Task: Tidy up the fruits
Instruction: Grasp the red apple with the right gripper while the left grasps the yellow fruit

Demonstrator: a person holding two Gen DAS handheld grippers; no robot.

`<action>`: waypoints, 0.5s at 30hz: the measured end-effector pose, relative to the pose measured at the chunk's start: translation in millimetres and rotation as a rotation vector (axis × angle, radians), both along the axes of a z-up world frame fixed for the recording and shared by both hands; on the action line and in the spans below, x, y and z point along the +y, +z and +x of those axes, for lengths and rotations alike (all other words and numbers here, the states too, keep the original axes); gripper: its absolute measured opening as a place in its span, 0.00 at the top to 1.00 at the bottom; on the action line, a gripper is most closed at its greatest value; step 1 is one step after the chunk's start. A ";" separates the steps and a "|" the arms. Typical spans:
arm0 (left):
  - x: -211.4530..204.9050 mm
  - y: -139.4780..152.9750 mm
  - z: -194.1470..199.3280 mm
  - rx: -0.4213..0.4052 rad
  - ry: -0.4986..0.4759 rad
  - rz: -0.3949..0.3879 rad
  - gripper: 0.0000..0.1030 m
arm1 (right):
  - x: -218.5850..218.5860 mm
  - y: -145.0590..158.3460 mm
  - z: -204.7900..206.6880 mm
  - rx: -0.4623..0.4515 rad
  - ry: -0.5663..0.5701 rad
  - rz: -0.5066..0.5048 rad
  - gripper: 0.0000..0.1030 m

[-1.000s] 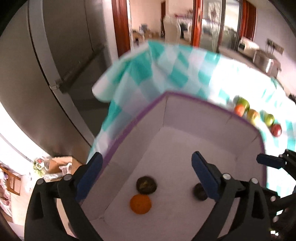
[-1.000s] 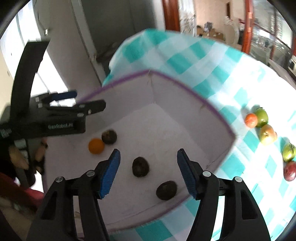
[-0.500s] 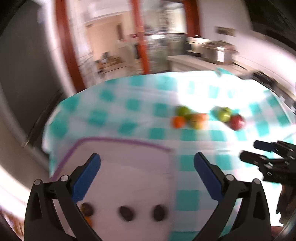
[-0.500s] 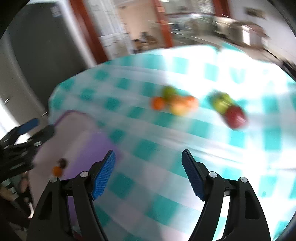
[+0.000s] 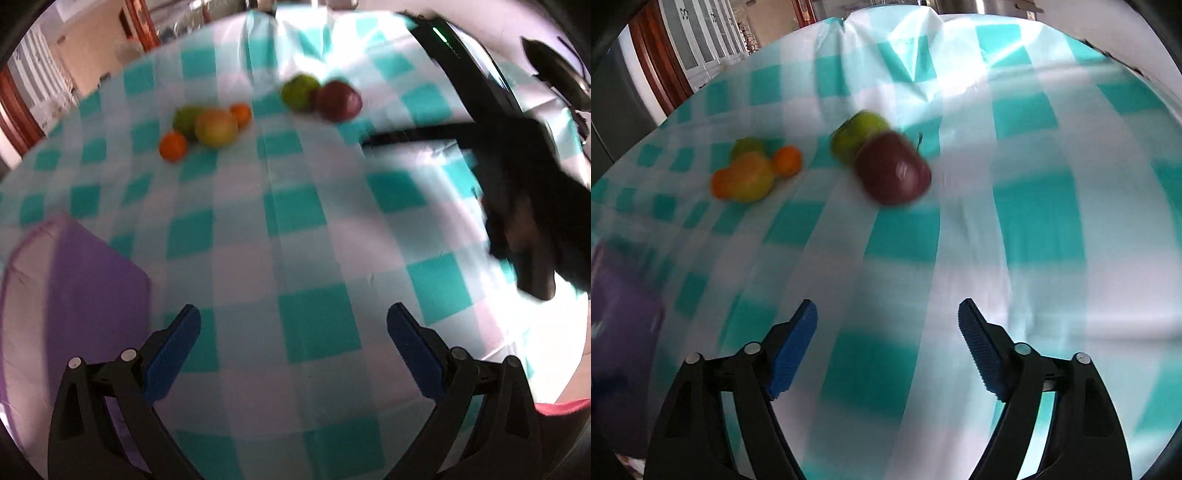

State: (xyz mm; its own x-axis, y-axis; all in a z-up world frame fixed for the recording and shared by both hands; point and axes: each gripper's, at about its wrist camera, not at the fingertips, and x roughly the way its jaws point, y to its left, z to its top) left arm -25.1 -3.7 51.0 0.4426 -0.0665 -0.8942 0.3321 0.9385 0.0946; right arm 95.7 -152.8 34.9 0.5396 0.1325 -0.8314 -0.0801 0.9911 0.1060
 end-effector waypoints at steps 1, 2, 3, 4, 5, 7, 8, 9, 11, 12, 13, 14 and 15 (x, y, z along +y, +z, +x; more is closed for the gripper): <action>0.4 -8.0 0.7 0.017 0.018 0.003 0.02 | 3.9 -1.1 12.4 -0.022 0.010 -0.032 0.20; 3.6 -13.2 1.4 0.032 0.037 0.004 0.02 | 8.2 -1.9 22.7 -0.043 0.022 -0.066 0.17; 6.7 -17.8 3.9 0.045 0.056 0.004 0.02 | 13.0 -1.8 34.5 -0.074 0.041 -0.114 0.15; 10.7 -23.3 7.1 0.059 0.085 0.003 0.02 | 17.4 -2.1 42.7 -0.089 0.061 -0.141 0.15; 14.6 -26.1 9.5 0.068 0.108 -0.001 0.02 | 22.5 -5.4 51.8 -0.094 0.088 -0.164 0.15; 22.5 -31.1 19.7 0.084 0.162 -0.016 0.02 | 34.0 -14.3 68.7 -0.110 0.138 -0.248 0.15; 26.3 -34.1 26.3 0.090 0.190 -0.028 0.02 | 36.9 -18.6 74.2 -0.113 0.159 -0.263 0.15; 29.1 -35.7 32.3 0.094 0.210 -0.038 0.02 | 38.4 -20.4 77.7 -0.113 0.168 -0.269 0.17; 33.7 -38.4 51.1 0.099 0.257 -0.063 0.02 | 38.3 -24.1 77.5 -0.131 0.166 -0.289 0.32; 34.4 -39.7 60.7 0.099 0.275 -0.075 0.02 | 34.4 -24.4 77.7 -0.133 0.141 -0.295 0.39; 35.6 -40.1 74.2 0.097 0.303 -0.094 0.02 | 29.3 -23.3 78.6 -0.133 0.127 -0.271 0.42; 36.6 -41.1 88.1 0.091 0.327 -0.113 0.02 | 21.5 -22.6 80.1 -0.125 0.120 -0.222 0.42; 37.4 -42.0 104.8 0.080 0.353 -0.133 0.02 | 17.6 -23.0 80.9 -0.122 0.118 -0.200 0.42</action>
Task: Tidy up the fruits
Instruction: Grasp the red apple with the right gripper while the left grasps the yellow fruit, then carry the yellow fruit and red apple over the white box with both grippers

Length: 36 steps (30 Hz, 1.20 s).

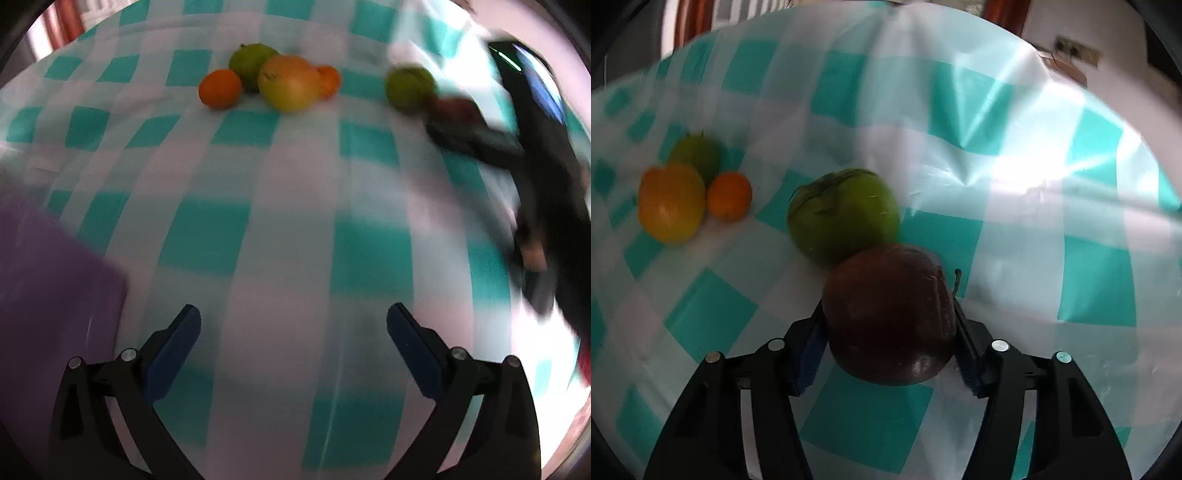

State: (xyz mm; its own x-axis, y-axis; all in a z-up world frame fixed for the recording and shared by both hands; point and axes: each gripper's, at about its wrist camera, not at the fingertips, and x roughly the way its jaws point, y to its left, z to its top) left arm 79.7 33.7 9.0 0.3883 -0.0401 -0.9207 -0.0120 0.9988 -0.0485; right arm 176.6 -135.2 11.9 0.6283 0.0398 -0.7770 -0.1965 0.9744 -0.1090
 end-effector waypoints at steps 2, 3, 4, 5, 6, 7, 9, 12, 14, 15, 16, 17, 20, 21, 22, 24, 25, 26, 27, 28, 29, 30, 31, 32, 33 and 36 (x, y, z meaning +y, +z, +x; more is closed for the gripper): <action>0.6 -2.2 27.2 -0.028 0.040 -0.016 0.02 | -4.9 0.0 -0.7 0.004 0.000 0.012 0.42; 0.5 -3.7 43.8 -0.045 0.059 -0.015 0.02 | -4.1 -0.7 -0.6 0.006 -0.001 0.002 0.42; 0.6 -5.4 60.3 -0.059 0.077 -0.009 0.02 | -4.1 -2.1 0.2 0.013 -0.005 -0.007 0.42; 1.2 -7.0 75.6 -0.073 0.096 -0.003 0.02 | -6.2 -3.8 1.8 0.025 -0.014 -0.007 0.42; 2.2 -8.3 90.4 -0.088 0.117 0.006 0.02 | -6.9 -3.4 3.9 0.030 -0.018 0.004 0.42; 3.4 -9.4 103.8 -0.101 0.136 0.015 0.02 | -9.7 -3.7 5.1 0.037 -0.019 0.019 0.42; 6.3 -12.7 126.8 -0.107 0.163 0.022 0.02 | -14.5 -4.3 6.6 0.046 -0.021 0.042 0.42; 9.1 -18.3 156.2 -0.121 0.174 0.054 0.02 | -18.1 -4.4 5.9 0.053 -0.020 0.059 0.43; 5.6 -19.3 168.1 -0.134 0.161 0.086 0.01 | -19.9 -4.3 5.7 0.055 -0.020 0.064 0.43; 6.6 -18.8 170.5 -0.149 0.167 0.077 0.01 | -21.0 -4.3 5.8 0.057 -0.020 0.068 0.43; 5.5 -18.8 171.6 -0.152 0.164 0.085 0.01 | -22.0 -4.0 6.0 0.060 -0.020 0.072 0.43; 5.5 -18.1 171.3 -0.156 0.161 0.082 0.03 | -23.4 -3.4 6.6 0.061 -0.020 0.075 0.43; 0.0 -9.8 158.2 -0.214 0.083 0.058 0.41 | -25.9 0.4 8.3 0.063 -0.019 0.079 0.43; -2.7 -8.8 154.9 -0.207 0.066 0.072 0.41 | -25.1 1.3 10.7 0.064 -0.019 0.081 0.43; -0.9 -6.3 149.2 -0.201 0.066 0.034 0.41 | -21.4 -0.1 15.1 0.066 -0.019 0.084 0.43; -0.1 -1.3 136.5 -0.187 0.064 0.003 0.41 | -23.2 -0.1 16.6 0.069 -0.019 0.091 0.43; 0.2 0.2 130.1 -0.183 0.064 -0.005 0.41 | -21.9 0.2 14.0 0.069 -0.019 0.092 0.43; 0.3 1.9 121.6 -0.179 0.062 -0.010 0.41 | -22.6 0.8 13.6 0.070 -0.019 0.093 0.43; 0.8 3.5 111.1 -0.176 0.055 -0.013 0.41 | -23.2 0.3 14.5 0.070 -0.019 0.095 0.43; -0.1 4.7 103.6 -0.172 0.048 -0.012 0.41 | -23.9 0.7 13.5 0.071 -0.020 0.098 0.43; -1.6 6.2 95.4 -0.168 0.040 -0.011 0.41 | -24.9 1.3 13.0 0.073 -0.020 0.102 0.44; -3.2 7.6 87.1 -0.163 0.030 -0.011 0.41 | -24.8 -0.2 13.2 0.073 -0.022 0.103 0.44; -5.5 9.9 74.7 -0.155 0.013 -0.008 0.41 | -25.2 0.0 12.4 0.073 -0.023 0.104 0.44; -5.8 10.6 66.4 -0.151 0.005 -0.007 0.41 | -25.7 0.8 11.7 0.074 -0.023 0.104 0.44; -7.4 12.1 57.5 -0.146 -0.006 -0.007 0.41 | -25.7 1.3 9.8 0.073 -0.025 0.104 0.44; -10.7 18.3 25.7 -0.114 -0.039 -0.014 0.41 | -26.0 1.5 9.3 0.074 -0.021 0.115 0.44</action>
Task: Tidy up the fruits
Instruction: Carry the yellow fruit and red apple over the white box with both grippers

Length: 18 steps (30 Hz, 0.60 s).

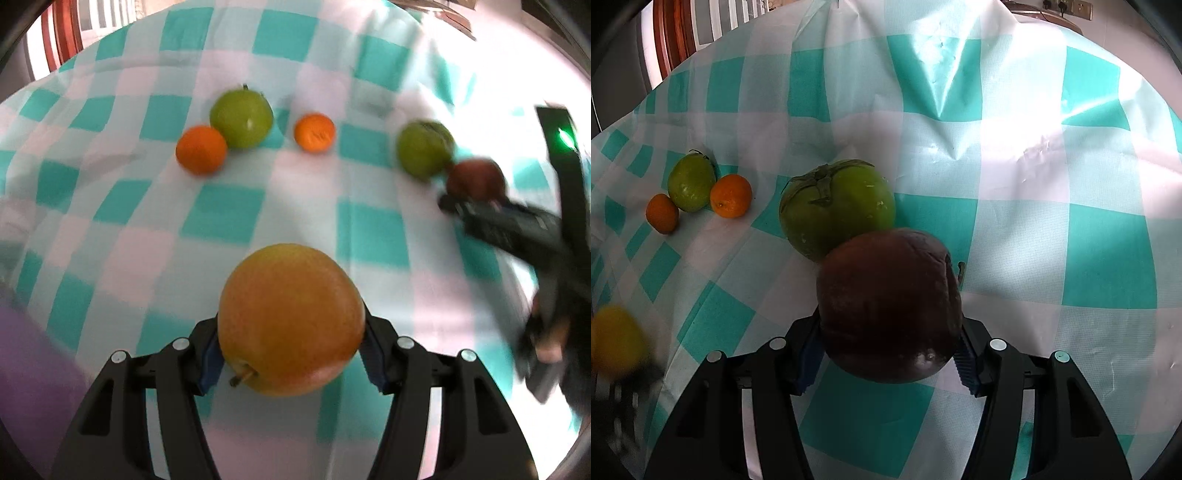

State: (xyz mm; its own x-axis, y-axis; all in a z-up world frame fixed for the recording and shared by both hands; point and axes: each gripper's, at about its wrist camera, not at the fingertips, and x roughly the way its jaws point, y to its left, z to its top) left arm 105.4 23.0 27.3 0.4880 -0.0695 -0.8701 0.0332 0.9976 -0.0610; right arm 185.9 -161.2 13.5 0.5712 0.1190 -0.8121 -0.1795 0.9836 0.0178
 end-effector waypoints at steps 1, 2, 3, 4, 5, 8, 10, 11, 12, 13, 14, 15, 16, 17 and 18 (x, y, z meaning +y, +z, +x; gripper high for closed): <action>-0.3 0.8 -15.5 0.007 -0.008 0.005 0.41 | 0.4 0.7 -2.3 0.003 0.005 -0.005 0.44; -3.9 0.5 -29.8 0.012 -0.017 0.013 0.41 | 1.5 2.2 -7.1 0.011 0.009 -0.011 0.45; -4.6 1.5 -45.0 0.016 -0.027 0.017 0.41 | 2.0 4.4 -14.3 0.039 0.003 0.004 0.45; -2.8 4.0 -59.9 0.023 -0.042 0.022 0.41 | 2.3 8.2 -24.4 0.058 -0.001 0.042 0.45; 2.4 3.6 -63.5 0.027 -0.052 0.026 0.41 | 3.2 11.9 -34.3 0.060 -0.001 0.069 0.45; 11.7 5.7 -94.9 0.062 -0.056 0.017 0.41 | 10.8 23.5 -82.9 0.074 -0.001 0.125 0.45; 20.0 7.9 -113.7 0.089 -0.050 0.004 0.41 | 16.3 25.3 -113.8 0.101 0.006 0.135 0.45; 21.8 7.1 -118.8 0.098 -0.051 0.001 0.41 | 18.0 26.3 -127.1 0.115 0.010 0.142 0.45; 23.9 9.3 -129.2 0.107 -0.058 -0.001 0.41 | 19.1 27.2 -144.2 0.136 0.021 0.149 0.45; 26.3 11.5 -140.2 0.112 -0.068 -0.005 0.41 | 20.5 28.4 -155.4 0.151 0.034 0.147 0.45; 25.9 12.4 -144.0 0.116 -0.080 -0.008 0.41 | 22.3 30.2 -170.6 0.167 0.059 0.135 0.45; 27.8 16.3 -154.5 0.118 -0.098 -0.013 0.41 | 22.4 29.6 -180.2 0.178 0.073 0.130 0.45; 25.4 14.4 -156.3 0.120 -0.111 -0.016 0.41 | 23.4 29.8 -191.0 0.194 0.089 0.128 0.45; 24.1 16.6 -162.5 0.122 -0.128 -0.018 0.41 | 25.4 29.6 -199.3 0.209 0.103 0.128 0.45; 22.1 19.2 -168.1 0.123 -0.146 -0.017 0.41 | 25.7 31.6 -208.7 0.221 0.118 0.124 0.45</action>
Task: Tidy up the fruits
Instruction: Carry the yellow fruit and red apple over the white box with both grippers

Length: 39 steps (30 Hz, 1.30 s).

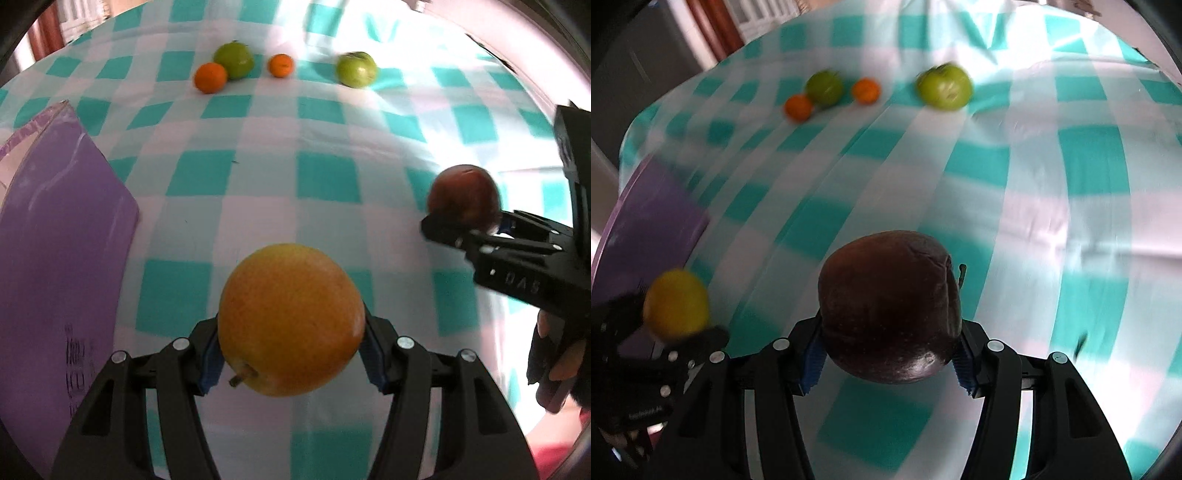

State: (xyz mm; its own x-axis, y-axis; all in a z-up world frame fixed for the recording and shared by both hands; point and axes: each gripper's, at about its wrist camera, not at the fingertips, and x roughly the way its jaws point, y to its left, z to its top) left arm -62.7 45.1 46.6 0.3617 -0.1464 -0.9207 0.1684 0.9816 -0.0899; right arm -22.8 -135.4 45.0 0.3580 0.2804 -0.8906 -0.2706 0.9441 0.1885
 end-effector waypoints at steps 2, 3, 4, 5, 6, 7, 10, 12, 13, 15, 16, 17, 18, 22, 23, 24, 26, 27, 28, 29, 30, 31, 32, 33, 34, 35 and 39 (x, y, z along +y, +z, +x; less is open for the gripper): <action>-7.3 4.0 -5.5 -0.005 -0.052 0.003 0.41 | -0.9 1.8 -7.9 0.016 0.014 -0.002 0.45; -9.3 9.8 -11.0 -0.015 -0.083 0.006 0.41 | 2.7 1.2 -8.8 0.027 0.020 0.000 0.45; -14.5 9.6 -2.0 -0.024 -0.105 0.009 0.41 | 5.9 0.6 -5.9 0.033 0.025 0.001 0.45; -16.1 14.0 -0.3 -0.037 -0.127 0.012 0.41 | 6.8 3.8 -8.1 0.033 0.034 -0.002 0.45; -18.1 18.4 4.2 -0.055 -0.147 0.017 0.41 | 8.9 4.9 -3.6 0.030 0.041 -0.004 0.45; -18.0 26.8 6.1 -0.081 -0.164 0.023 0.41 | 9.7 8.9 -4.0 0.023 0.051 -0.006 0.45; -11.0 50.4 21.1 -0.149 -0.165 0.023 0.41 | 14.3 22.9 1.1 -0.009 0.078 -0.010 0.45; -3.0 68.2 32.1 -0.197 -0.151 0.020 0.41 | 16.8 33.2 7.3 -0.037 0.093 -0.011 0.45; -0.7 74.8 36.5 -0.213 -0.147 0.020 0.41 | 17.2 37.1 12.8 -0.046 0.095 -0.006 0.45; 4.8 85.4 43.6 -0.242 -0.140 0.020 0.41 | 19.3 43.3 21.4 -0.060 0.095 -0.006 0.45; 8.3 90.7 47.4 -0.255 -0.135 0.017 0.41 | 20.3 45.3 24.3 -0.064 0.094 -0.007 0.45; 10.9 94.1 49.8 -0.261 -0.130 0.014 0.41 | 21.8 46.7 26.9 -0.066 0.095 -0.007 0.45; 14.5 97.9 52.5 -0.268 -0.124 0.009 0.41 | 23.6 48.3 29.1 -0.068 0.098 -0.009 0.45; 26.2 105.2 55.4 -0.272 -0.108 -0.008 0.41 | 31.1 50.8 28.3 -0.063 0.123 -0.016 0.45; 28.7 105.2 55.7 -0.272 -0.102 -0.013 0.41 | 32.9 51.2 26.7 -0.062 0.129 -0.017 0.45; 32.0 105.2 55.7 -0.270 -0.094 -0.020 0.41 | 35.4 51.5 24.4 -0.060 0.141 -0.021 0.45; 36.4 102.0 55.1 -0.264 -0.082 -0.030 0.41 | 37.8 51.1 20.7 -0.056 0.151 -0.021 0.45; 38.1 99.6 54.5 -0.258 -0.081 -0.033 0.41 | 38.6 50.6 19.4 -0.050 0.149 -0.017 0.45; 40.2 97.3 53.3 -0.251 -0.076 -0.037 0.41 | 39.4 49.7 18.3 -0.043 0.147 -0.015 0.45; 42.0 94.9 52.0 -0.246 -0.073 -0.040 0.41 | 40.3 48.4 17.5 -0.036 0.147 -0.015 0.45; 44.9 93.2 49.8 -0.240 -0.069 -0.043 0.41 | 42.4 47.2 16.6 -0.028 0.148 -0.016 0.45; 46.8 92.2 48.3 -0.239 -0.066 -0.044 0.41 | 44.8 46.7 15.9 -0.022 0.149 -0.014 0.45; 50.4 92.2 46.1 -0.240 -0.060 -0.044 0.41 | 48.7 47.5 15.3 -0.019 0.152 -0.009 0.45; 54.8 93.4 43.7 -0.246 -0.054 -0.043 0.41 | 52.1 48.7 14.8 -0.021 0.154 -0.005 0.45; 58.1 95.0 41.6 -0.254 -0.045 -0.042 0.41 | 56.7 50.6 14.5 -0.024 0.157 0.001 0.45; 62.1 97.3 39.2 -0.263 -0.038 -0.040 0.41 | 62.9 53.4 14.6 -0.028 0.163 0.010 0.45; 87.5 109.3 27.3 -0.301 0.006 -0.031 0.41 | 86.1 66.3 16.6 -0.056 0.179 0.030 0.45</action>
